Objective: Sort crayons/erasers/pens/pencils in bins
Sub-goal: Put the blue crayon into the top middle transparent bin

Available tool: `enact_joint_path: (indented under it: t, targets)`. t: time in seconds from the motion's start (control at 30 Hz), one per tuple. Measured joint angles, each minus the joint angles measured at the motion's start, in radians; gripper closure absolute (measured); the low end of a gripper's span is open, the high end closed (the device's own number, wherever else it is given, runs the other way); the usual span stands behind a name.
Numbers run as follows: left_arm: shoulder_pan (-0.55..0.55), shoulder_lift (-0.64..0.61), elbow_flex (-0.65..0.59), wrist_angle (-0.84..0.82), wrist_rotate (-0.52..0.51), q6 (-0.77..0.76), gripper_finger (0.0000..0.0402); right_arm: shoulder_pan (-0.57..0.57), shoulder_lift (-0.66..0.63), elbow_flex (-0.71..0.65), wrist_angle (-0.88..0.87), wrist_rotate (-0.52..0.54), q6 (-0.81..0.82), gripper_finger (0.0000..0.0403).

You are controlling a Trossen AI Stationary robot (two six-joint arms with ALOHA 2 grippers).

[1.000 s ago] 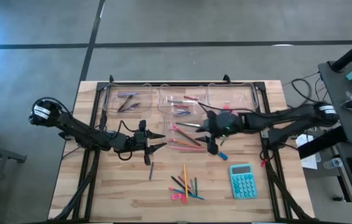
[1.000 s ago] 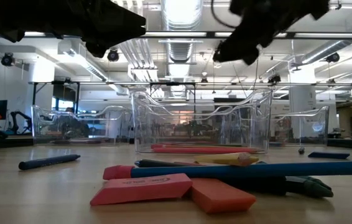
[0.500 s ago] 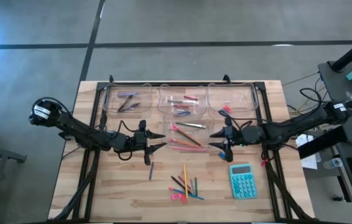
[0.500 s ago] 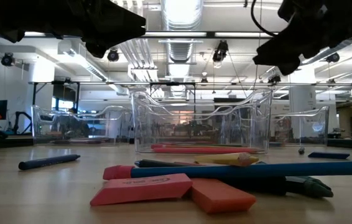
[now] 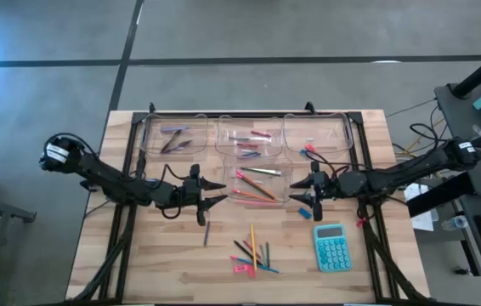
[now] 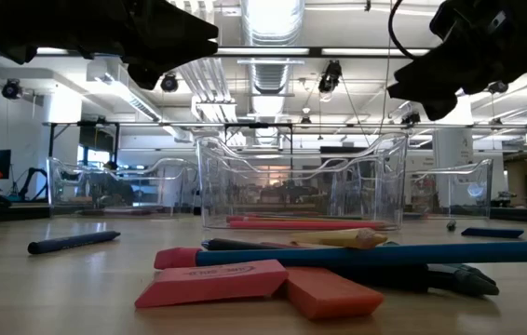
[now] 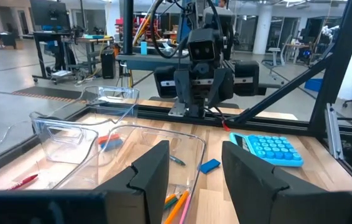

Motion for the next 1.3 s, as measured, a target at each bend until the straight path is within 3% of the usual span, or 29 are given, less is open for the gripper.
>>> enact_joint_path:
  t: [0.87, 0.93, 1.13, 1.3]
  targets:
    - [0.0, -0.002, 0.03, 0.034, 0.0, 0.004, 0.0268, 0.0, 0.017, 0.027, -0.008, -0.014, 0.0, 0.025]
    - [-0.001, -0.009, 0.065, -0.036, 0.0, 0.007, 0.0268, 0.0, 0.017, 0.027, -0.007, -0.014, -0.001, 0.025]
    - [-0.005, -0.018, 0.251, -0.491, 0.0, -0.001, 0.0268, 0.0, 0.017, 0.026, -0.008, -0.014, -0.002, 0.025]
    - [-0.034, -0.018, 0.382, -0.754, 0.0, -0.032, 0.0268, 0.0, 0.017, 0.026, -0.015, -0.014, -0.011, 0.025]
